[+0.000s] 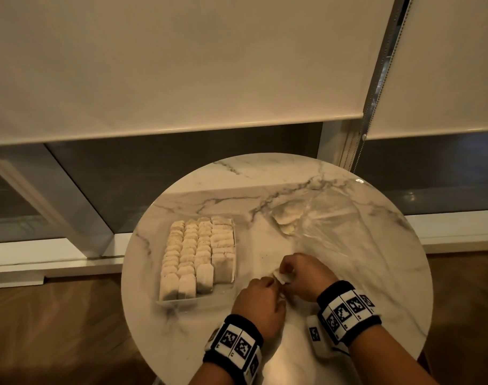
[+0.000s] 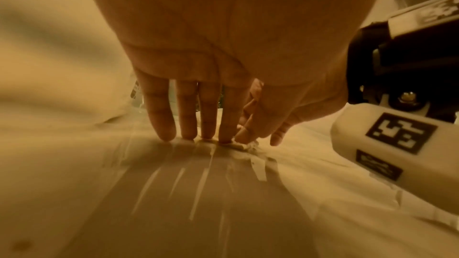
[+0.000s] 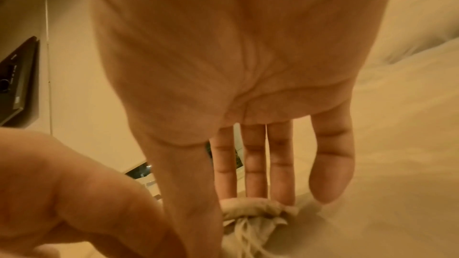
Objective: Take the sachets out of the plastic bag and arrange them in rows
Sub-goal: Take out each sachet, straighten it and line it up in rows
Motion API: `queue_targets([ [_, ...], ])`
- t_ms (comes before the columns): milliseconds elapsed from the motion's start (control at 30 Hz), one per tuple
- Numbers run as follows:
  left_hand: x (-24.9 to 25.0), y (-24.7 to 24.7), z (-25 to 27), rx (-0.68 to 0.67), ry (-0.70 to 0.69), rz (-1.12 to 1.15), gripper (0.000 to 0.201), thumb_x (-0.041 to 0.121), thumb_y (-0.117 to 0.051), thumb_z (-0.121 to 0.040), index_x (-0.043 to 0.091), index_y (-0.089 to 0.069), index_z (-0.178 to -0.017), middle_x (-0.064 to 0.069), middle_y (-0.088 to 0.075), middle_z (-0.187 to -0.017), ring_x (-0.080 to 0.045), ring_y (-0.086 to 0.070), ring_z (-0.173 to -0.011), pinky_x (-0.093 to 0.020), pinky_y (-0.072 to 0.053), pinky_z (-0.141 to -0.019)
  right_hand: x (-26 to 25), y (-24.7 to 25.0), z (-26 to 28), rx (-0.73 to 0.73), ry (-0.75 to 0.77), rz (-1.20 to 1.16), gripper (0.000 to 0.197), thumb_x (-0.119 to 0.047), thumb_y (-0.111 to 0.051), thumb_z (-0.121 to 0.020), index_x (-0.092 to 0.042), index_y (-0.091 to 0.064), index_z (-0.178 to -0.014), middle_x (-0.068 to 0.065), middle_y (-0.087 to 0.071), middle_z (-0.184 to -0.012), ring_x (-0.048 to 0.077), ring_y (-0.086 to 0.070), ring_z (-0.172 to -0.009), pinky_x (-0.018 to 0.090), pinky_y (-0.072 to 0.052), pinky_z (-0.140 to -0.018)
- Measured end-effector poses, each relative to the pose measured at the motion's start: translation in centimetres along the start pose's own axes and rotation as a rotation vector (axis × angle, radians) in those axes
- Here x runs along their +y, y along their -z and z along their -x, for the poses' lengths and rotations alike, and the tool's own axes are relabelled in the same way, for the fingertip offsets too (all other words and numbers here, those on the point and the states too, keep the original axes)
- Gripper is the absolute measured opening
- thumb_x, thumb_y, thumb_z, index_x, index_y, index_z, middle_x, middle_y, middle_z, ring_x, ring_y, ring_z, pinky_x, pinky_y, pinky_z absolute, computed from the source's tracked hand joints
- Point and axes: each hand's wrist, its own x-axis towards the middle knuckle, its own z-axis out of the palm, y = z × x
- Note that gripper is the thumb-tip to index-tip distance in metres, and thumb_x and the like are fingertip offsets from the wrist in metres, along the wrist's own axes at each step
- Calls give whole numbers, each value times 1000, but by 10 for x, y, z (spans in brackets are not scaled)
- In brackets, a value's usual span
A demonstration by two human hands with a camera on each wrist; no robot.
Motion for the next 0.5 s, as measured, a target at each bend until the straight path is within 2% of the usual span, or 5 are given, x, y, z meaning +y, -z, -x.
queue_targets([
  [133, 1, 1, 0, 9, 1, -67, 39, 40, -40, -94, 24, -56, -126, 2, -54, -131, -24, -50, -115, -41, -46, -91, 2, 0, -2, 47, -9, -20, 20, -33, -75, -79, -29, -70, -99, -6, -68, -107, 15, -64, -96, 32, -54, -86],
  [233, 1, 3, 1, -1, 3, -79, 38, 40, -41, -94, 26, -56, -125, 3, -54, -132, -24, -50, -116, -40, -45, -90, 3, 1, -2, 73, -10, -32, 7, -38, -71, -83, -34, -68, -88, -9, -71, -96, 12, -66, -86, 34, -57, -80],
  [333, 2, 3, 2, -6, 0, -79, 40, 41, -41, -94, 26, -56, -128, 4, -53, -135, -24, -49, -118, -40, -44, -91, 6, 6, 0, 97, -19, -99, 9, -41, -70, -85, -33, -69, -82, -10, -71, -85, 9, -66, -79, 33, -57, -75],
  [433, 2, 2, 2, 9, 9, -51, 36, 41, -40, -94, 25, -58, -121, 3, -57, -127, -23, -52, -114, -39, -46, -89, 6, 13, 2, 154, -2, -259, 7, -32, -72, -87, -26, -71, -85, -8, -70, -80, 8, -65, -76, 24, -53, -71],
  [500, 1, 2, 2, 43, 36, 25, 33, 41, -41, -94, 25, -59, -115, 3, -60, -120, -22, -56, -109, -37, -48, -88, 3, 19, 3, 175, -15, -495, 4, -23, -73, -88, -21, -71, -87, -3, -73, -80, 12, -69, -76, 22, -52, -67],
])
